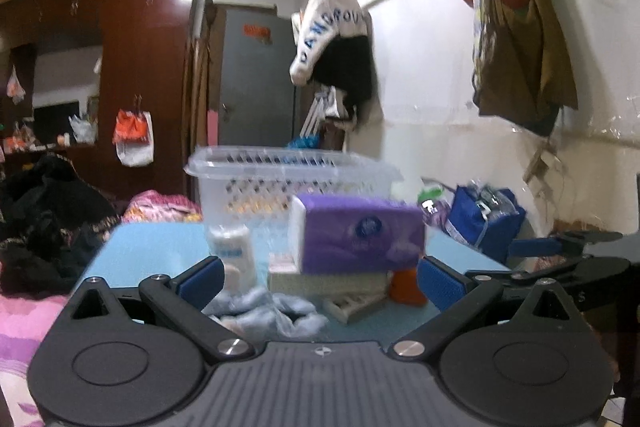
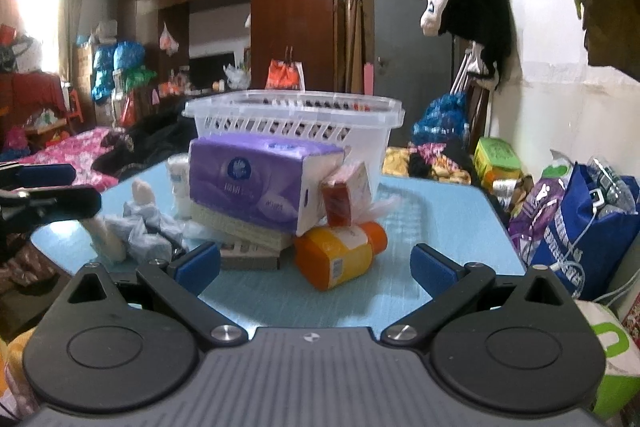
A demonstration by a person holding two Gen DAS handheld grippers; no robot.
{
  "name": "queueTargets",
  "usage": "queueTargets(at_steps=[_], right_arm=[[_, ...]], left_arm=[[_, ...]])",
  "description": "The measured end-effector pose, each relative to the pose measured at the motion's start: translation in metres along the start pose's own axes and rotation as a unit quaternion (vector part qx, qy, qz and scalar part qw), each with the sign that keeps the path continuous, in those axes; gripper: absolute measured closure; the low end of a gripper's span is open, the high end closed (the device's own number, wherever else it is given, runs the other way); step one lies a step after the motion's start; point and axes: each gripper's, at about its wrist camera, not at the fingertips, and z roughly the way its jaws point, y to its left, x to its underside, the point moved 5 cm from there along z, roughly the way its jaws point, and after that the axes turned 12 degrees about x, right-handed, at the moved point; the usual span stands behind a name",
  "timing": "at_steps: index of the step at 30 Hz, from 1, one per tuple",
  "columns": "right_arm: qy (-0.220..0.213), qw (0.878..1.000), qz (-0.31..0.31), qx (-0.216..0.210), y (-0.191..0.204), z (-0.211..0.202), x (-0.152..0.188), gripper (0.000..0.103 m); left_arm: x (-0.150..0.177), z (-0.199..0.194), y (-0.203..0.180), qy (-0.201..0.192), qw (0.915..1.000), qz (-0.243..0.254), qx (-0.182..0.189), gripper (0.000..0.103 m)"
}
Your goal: Organize objects
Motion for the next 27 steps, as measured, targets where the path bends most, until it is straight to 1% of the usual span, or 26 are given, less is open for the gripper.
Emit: queueTargets(at_steps=[3,5,7,10,11,15,17,19,21,23,25,26,27], right_arm=[[-0.005,1.000,-0.007,0.015,-0.005,0.008,0.003,0.000],[-0.001,1.000,0.003,0.014,-0.010,0.013,0.006,0.000],[0.004,1.000,0.017,-0.006,-0.012,0.016,0.009,0.000],[0.000,0.999,0.034,-0.043,-0.008,0.016,0.011,0.000],[-0.001,0.998,0.036,-0.049,-0.005,0.016,0.011,0.000],[-0.012,0.997,0.022,-0.078,0.019,0.015,0.013,0.000],[-0.017,0.996,-0.006,-0.091,0.039,0.016,0.015,0.004],[-0.020,0.994,-0.037,-0.098,0.057,0.021,0.016,0.013],[-0.016,0.992,-0.059,-0.113,0.072,0.028,0.017,0.019],[-0.012,0.990,-0.067,-0.125,0.082,0.034,0.018,0.024],[-0.006,0.987,-0.074,-0.139,0.090,0.040,0.020,0.032],[-0.004,0.986,-0.075,-0.149,0.093,0.042,0.021,0.033],[-0.003,0.985,-0.077,-0.155,0.095,0.042,0.021,0.035]], left_arm=[[0.000,0.007,0.006,0.004,0.9999,0.011,-0.006,0.000],[0.003,0.013,0.012,0.013,0.9998,0.014,-0.007,0.000],[0.006,0.014,0.022,0.016,0.9998,0.006,-0.011,0.000],[0.010,0.013,0.041,0.025,0.9996,-0.013,-0.006,0.000],[0.012,0.012,0.047,0.029,0.9994,-0.016,-0.008,0.000],[0.020,0.008,0.066,0.033,0.9989,-0.032,-0.002,0.000],[0.025,0.007,0.074,0.037,0.9983,-0.043,0.013,0.001],[0.031,0.008,0.079,0.046,0.9974,-0.048,0.026,0.004],[0.037,0.010,0.081,0.054,0.9971,-0.046,0.030,0.006],[0.041,0.012,0.083,0.058,0.9968,-0.041,0.037,0.007],[0.045,0.014,0.084,0.062,0.9963,-0.040,0.044,0.011],[0.046,0.016,0.084,0.064,0.9961,-0.039,0.047,0.013],[0.048,0.016,0.084,0.065,0.9960,-0.038,0.048,0.018]])
